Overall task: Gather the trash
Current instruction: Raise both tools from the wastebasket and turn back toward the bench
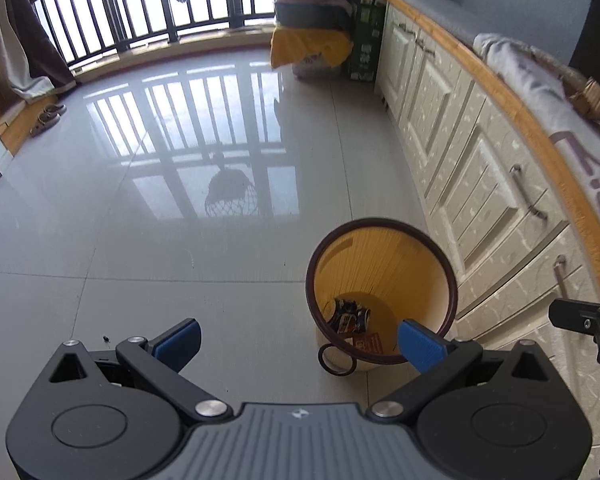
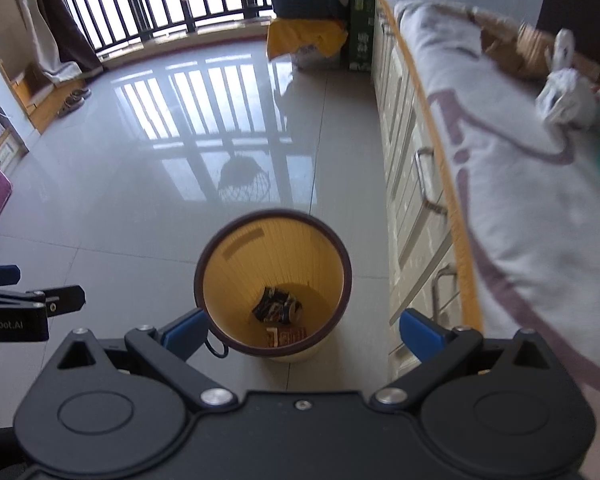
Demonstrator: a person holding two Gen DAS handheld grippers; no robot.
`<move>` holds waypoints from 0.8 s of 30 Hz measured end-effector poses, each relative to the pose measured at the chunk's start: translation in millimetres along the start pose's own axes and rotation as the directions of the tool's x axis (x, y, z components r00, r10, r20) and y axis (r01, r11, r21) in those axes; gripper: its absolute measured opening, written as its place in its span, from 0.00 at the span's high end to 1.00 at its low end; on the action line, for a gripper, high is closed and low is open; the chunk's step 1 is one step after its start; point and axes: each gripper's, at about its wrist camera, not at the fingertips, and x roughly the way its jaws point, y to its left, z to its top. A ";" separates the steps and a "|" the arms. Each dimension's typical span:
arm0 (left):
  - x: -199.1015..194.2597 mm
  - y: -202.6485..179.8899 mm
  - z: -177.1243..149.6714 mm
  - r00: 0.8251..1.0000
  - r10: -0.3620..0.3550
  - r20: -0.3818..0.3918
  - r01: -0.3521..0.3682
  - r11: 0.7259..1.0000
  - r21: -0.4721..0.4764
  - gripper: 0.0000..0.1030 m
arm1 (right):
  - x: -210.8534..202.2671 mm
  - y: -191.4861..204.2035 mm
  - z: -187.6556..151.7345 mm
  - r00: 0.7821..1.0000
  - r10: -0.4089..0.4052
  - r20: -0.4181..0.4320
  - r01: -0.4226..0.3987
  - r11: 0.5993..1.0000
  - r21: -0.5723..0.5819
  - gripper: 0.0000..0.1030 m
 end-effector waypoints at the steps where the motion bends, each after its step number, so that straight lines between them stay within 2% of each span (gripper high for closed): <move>1: -5.9 -0.6 -0.9 1.000 0.000 0.012 0.000 1.000 0.001 0.00 | -5.7 0.2 -0.5 1.000 -0.002 0.009 0.002 1.000 0.000 0.00; 12: -59.4 -16.1 -7.0 0.990 -0.030 0.136 0.026 0.999 0.031 0.00 | -64.5 -6.7 -14.6 0.993 -0.022 0.114 0.022 1.000 0.008 0.00; 17: -85.7 -30.4 -12.1 0.971 -0.062 0.232 0.053 0.998 0.043 0.00 | -89.1 -16.0 -29.6 0.985 -0.044 0.169 0.037 0.998 0.048 0.00; 24: -111.1 -56.0 -22.4 0.937 -0.145 0.317 0.124 0.988 0.087 0.00 | -118.9 -36.4 -54.7 0.964 -0.100 0.248 0.081 0.993 0.082 0.00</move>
